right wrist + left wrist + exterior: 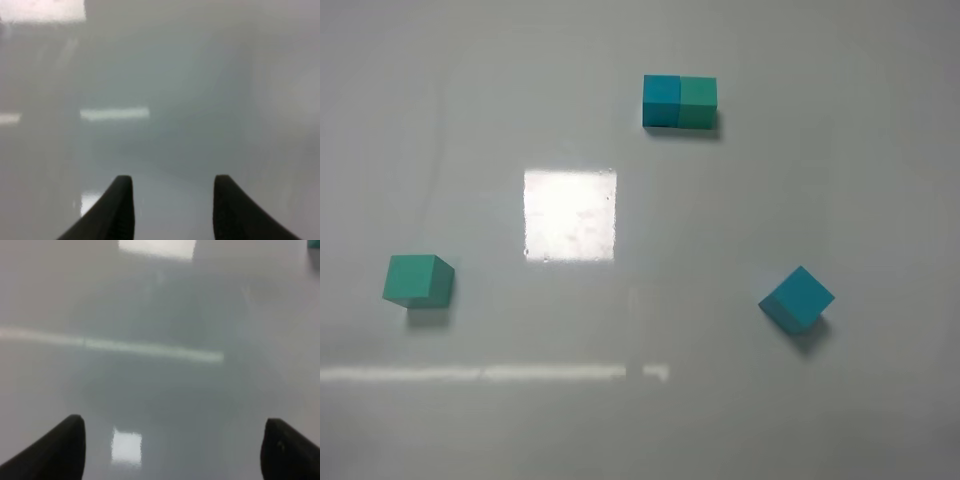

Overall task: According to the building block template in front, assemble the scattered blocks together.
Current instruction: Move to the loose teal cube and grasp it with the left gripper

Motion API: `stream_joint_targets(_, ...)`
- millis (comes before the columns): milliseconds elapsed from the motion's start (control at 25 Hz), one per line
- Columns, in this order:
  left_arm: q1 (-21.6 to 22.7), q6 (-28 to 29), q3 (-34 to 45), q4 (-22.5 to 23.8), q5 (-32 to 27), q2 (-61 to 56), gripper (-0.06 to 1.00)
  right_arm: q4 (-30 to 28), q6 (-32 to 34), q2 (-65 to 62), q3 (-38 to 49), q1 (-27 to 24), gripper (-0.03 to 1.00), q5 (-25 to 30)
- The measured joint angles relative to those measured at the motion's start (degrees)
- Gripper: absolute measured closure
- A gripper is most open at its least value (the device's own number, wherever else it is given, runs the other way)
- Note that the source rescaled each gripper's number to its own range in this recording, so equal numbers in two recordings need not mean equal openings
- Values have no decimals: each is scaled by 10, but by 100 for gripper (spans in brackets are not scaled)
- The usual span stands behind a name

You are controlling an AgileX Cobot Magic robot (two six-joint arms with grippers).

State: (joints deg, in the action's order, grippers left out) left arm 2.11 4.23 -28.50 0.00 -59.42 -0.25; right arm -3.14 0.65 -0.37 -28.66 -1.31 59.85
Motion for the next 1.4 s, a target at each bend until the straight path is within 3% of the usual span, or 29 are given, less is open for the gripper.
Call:
stream_joint_targets(1000, 0, -27, -15, 0, 0, 0, -6, 0, 0, 0, 0, 0, 97, 0)
stream_joint_targets(1240, 0, -95, -112, -5, 0, 97, -6, 0, 0, 0, 0, 0, 97, 0)
stream_joint_targets(1400, 0, -210, -190, -30, 0, 207, -6, 0, 0, 0, 0, 0, 97, 0)
